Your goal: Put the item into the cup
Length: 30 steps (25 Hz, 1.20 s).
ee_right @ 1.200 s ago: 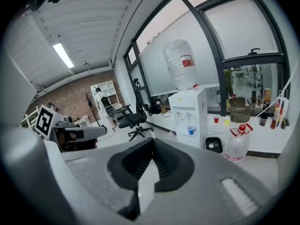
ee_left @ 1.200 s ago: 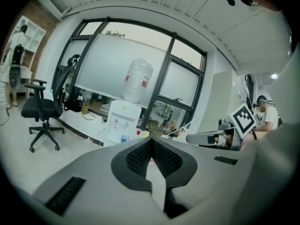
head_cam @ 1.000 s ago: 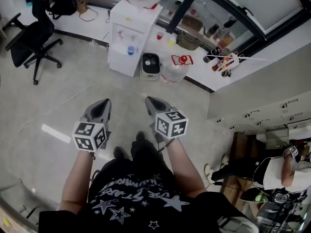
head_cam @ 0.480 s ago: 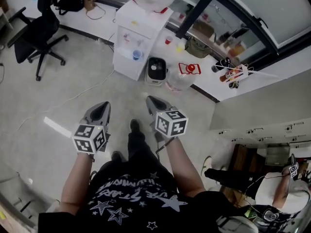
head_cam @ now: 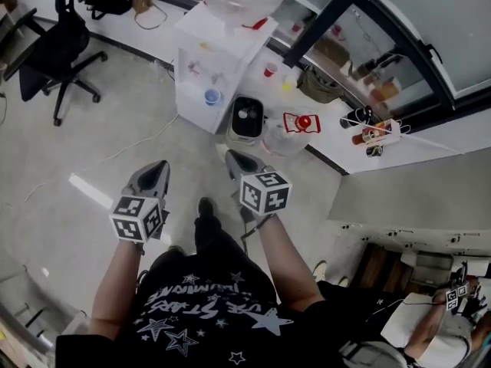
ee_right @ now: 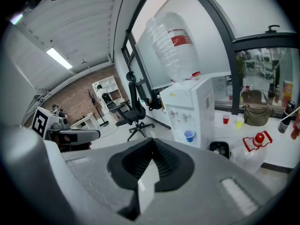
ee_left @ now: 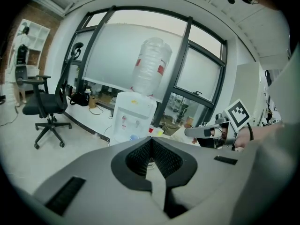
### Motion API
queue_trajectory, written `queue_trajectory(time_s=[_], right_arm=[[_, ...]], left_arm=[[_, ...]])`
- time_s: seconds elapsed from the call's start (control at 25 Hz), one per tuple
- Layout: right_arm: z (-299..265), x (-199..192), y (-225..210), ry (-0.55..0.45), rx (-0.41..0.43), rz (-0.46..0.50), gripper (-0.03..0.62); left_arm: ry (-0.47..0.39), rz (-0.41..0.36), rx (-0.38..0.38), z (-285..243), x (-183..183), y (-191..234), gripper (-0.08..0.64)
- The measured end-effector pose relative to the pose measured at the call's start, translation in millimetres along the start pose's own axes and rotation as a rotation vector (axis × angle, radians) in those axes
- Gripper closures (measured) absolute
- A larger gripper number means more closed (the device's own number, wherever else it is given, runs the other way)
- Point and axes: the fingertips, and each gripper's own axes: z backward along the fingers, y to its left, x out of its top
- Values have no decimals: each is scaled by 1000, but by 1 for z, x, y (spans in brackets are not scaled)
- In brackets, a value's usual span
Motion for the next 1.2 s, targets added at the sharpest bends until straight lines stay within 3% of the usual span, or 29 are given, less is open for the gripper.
queue_trajectory(time_s=[0.32, 0.76, 1.2], right_arm=[[-31, 6, -51, 45, 22, -4, 591], [-92, 15, -98, 60, 15, 29, 591], [-179, 10, -129, 44, -127, -46, 591]], left_arm=[[30, 17, 57, -52, 6, 7, 555], [2, 31, 148, -102, 17, 43, 555], [34, 54, 80, -161, 8, 114, 555]])
